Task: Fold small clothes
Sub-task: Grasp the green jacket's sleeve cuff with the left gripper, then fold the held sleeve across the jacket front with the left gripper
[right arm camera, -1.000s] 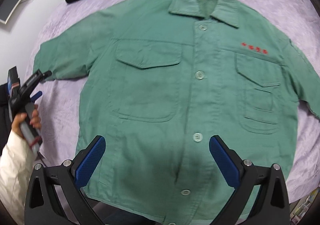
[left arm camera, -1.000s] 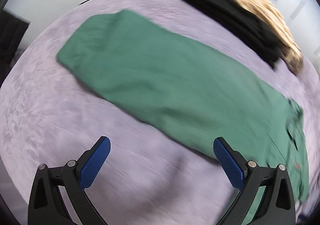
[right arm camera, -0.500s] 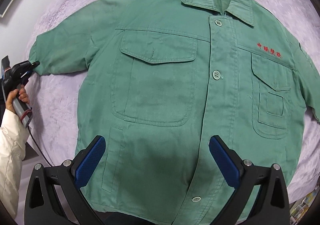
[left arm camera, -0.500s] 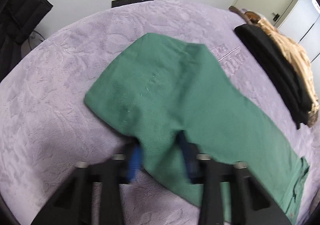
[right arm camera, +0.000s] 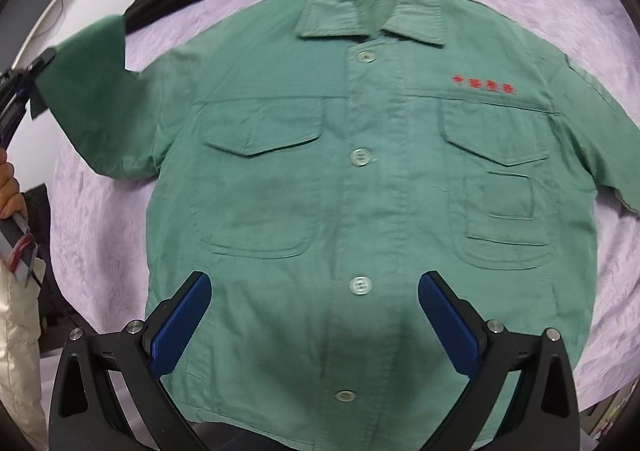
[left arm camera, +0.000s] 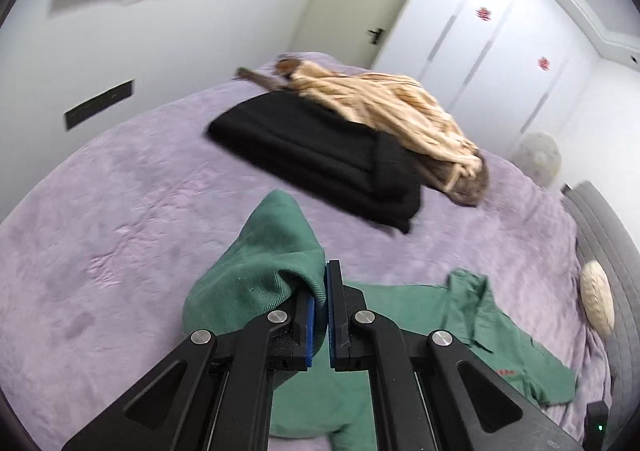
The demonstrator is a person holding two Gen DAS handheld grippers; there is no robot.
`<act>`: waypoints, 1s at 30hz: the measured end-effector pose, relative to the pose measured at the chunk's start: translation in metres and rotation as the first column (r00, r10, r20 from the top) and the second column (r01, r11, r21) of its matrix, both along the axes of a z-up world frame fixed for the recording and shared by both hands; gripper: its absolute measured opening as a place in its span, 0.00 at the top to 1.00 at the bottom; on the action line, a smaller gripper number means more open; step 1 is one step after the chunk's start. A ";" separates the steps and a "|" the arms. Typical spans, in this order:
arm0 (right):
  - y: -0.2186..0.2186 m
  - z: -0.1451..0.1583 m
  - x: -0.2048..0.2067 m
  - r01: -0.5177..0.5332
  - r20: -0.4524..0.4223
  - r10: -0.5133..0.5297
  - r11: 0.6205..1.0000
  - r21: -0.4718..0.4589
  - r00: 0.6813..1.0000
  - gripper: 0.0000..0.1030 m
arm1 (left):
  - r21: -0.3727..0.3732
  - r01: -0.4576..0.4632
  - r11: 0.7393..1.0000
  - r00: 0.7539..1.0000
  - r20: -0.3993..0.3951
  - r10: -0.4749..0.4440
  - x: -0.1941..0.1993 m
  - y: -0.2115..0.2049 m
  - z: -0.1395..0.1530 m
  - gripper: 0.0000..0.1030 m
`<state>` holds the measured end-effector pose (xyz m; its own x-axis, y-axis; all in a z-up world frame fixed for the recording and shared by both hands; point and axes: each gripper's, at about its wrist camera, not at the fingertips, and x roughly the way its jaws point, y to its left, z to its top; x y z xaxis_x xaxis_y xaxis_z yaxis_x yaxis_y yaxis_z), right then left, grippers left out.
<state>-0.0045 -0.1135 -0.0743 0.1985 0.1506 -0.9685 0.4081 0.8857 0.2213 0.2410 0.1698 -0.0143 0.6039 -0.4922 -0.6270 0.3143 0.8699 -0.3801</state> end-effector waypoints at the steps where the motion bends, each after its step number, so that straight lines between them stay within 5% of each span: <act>1: -0.010 0.002 -0.006 0.018 0.010 -0.018 1.000 0.000 1.000 0.00 | 0.003 0.053 0.999 0.998 0.019 -0.053 -0.009 -0.026 0.009 0.94; 5: -0.055 0.001 -0.034 0.107 0.019 -0.107 0.994 0.006 0.994 0.00 | 0.048 0.256 0.965 0.965 0.039 -0.258 -0.048 -0.139 0.015 0.94; 10: -0.106 -0.021 -0.076 0.206 -0.021 -0.206 0.979 -0.002 0.978 0.00 | 0.181 0.424 0.888 0.906 -0.058 -0.420 -0.098 -0.263 -0.043 0.94; 17: -0.143 -0.048 -0.111 0.298 -0.076 -0.297 0.955 0.003 0.952 0.00 | 0.440 0.515 0.736 0.852 -0.171 -0.494 -0.156 -0.334 -0.133 0.91; 18: -0.145 -0.049 -0.111 0.300 -0.078 -0.300 0.954 0.000 0.951 0.00 | 0.444 0.525 0.726 0.847 -0.189 -0.497 -0.159 -0.332 -0.139 0.73; 19: -0.146 -0.049 -0.110 0.303 -0.076 -0.302 0.953 -0.003 0.950 0.00 | 0.432 0.533 0.728 0.843 -0.196 -0.501 -0.161 -0.330 -0.141 0.40; 21: -0.146 -0.048 -0.103 0.297 -0.068 -0.297 0.955 -0.014 0.953 0.00 | 0.452 0.501 0.738 0.859 -0.161 -0.485 -0.169 -0.323 -0.135 0.02; 24: -0.140 -0.042 -0.078 0.241 -0.030 -0.243 0.969 -0.056 0.970 0.00 | 0.501 0.481 0.719 0.858 -0.101 -0.503 -0.182 -0.309 -0.115 0.01; 26: -0.131 -0.038 -0.052 0.176 0.012 -0.175 0.980 -0.090 0.984 0.00 | 0.501 0.462 0.732 0.867 -0.079 -0.493 -0.184 -0.289 -0.102 0.01; 30: -0.093 -0.035 0.014 -0.009 0.085 0.023 0.987 -0.162 0.996 0.00 | 0.528 0.350 0.774 0.922 -0.049 -0.384 -0.174 -0.225 -0.086 0.01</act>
